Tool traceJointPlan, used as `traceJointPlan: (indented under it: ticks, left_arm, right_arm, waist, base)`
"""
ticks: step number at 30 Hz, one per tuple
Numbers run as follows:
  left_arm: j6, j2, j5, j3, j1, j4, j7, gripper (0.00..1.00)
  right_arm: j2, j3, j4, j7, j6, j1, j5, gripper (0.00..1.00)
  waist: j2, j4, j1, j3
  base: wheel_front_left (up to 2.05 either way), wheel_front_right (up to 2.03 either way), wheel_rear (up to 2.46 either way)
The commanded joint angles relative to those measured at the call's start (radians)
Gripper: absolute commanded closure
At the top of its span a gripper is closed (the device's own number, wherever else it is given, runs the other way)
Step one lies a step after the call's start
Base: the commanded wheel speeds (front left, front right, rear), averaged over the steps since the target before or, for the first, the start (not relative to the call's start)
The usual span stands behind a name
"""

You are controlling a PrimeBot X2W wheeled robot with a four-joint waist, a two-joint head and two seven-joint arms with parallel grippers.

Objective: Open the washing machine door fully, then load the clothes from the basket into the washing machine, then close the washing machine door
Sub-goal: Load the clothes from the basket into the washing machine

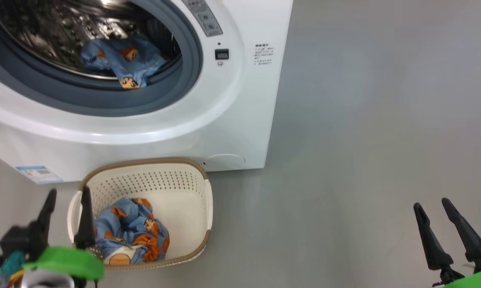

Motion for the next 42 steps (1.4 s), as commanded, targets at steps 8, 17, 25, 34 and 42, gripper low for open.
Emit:
traceJointPlan:
  ticks: [8, 17, 25, 34, 42]
  left_arm:
    - [-0.001, 0.010, -0.033, 0.038, 0.147, -0.130, -0.006, 0.00]
    - [0.041, 0.008, -0.077, 0.011, 0.243, -0.214, -0.006, 0.00]
    - [0.057, 0.007, -0.077, -0.010, 0.238, -0.194, -0.006, 0.00]
    - [0.062, 0.007, -0.048, -0.031, 0.173, -0.038, -0.006, 0.00]
    - [0.062, 0.022, -0.032, -0.040, 0.024, 0.189, -0.006, 0.00]
  right_arm:
    - [-0.015, -0.011, -0.024, -0.005, 0.003, 0.052, -0.009, 0.00]
    - [-0.007, -0.021, -0.028, -0.005, 0.003, 0.058, -0.010, 0.00]
    - [-0.003, -0.018, -0.029, -0.005, 0.003, 0.044, -0.011, 0.00]
    - [0.023, 0.010, -0.036, -0.005, 0.003, -0.001, -0.013, 0.00]
    - [0.032, 0.036, -0.039, -0.005, 0.003, -0.061, -0.006, 0.00]
  waist:
    - [0.0000, -0.008, 0.0001, -0.044]
    - [0.0000, -0.011, 0.0001, -0.043]
    - [0.0000, -0.012, 0.0001, -0.033]
    - [0.0000, -0.014, 0.0001, 0.023]
    - [0.0000, -0.016, 0.0001, 0.107]
  base:
    - [0.00, 0.00, 0.00]
    - [0.00, 0.00, 0.00]
    - [0.00, 0.00, 0.00]
    - [0.00, 0.00, 0.00]
    - [0.00, 0.00, 0.00]
